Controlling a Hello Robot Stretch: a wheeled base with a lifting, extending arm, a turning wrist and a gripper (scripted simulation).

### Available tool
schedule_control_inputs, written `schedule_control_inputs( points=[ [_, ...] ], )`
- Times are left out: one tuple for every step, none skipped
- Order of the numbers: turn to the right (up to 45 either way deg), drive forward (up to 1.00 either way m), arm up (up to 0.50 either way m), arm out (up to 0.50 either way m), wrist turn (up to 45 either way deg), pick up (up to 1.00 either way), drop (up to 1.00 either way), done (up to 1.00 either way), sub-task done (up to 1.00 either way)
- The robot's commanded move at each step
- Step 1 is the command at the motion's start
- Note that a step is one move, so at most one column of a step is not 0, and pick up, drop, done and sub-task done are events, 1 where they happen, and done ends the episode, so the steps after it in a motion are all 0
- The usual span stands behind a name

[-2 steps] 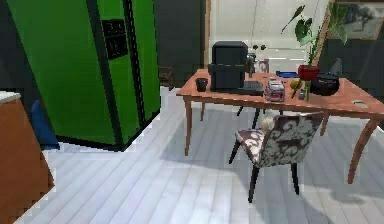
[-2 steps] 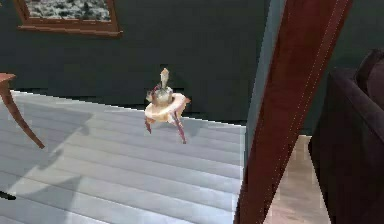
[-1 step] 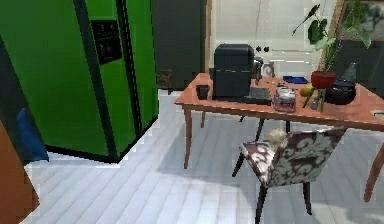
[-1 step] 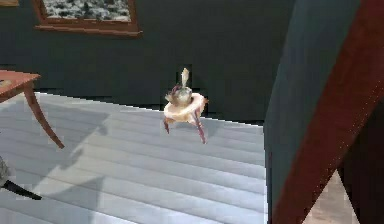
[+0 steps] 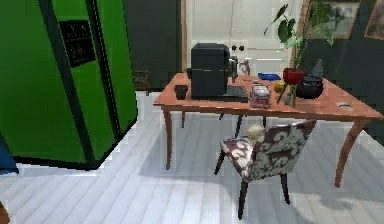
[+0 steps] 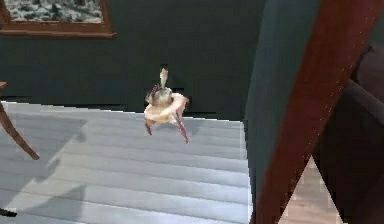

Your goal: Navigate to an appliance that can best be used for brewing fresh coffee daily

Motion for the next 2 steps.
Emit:
schedule_control_inputs(
  points=[
    [0.0,0.90,0.00,0.00,0.0,0.00,0.00,0.00,0.00],
    [0.0,0.00,0.00,0.00,0.0,0.00,0.00,1.00,0.00]
  ],
)
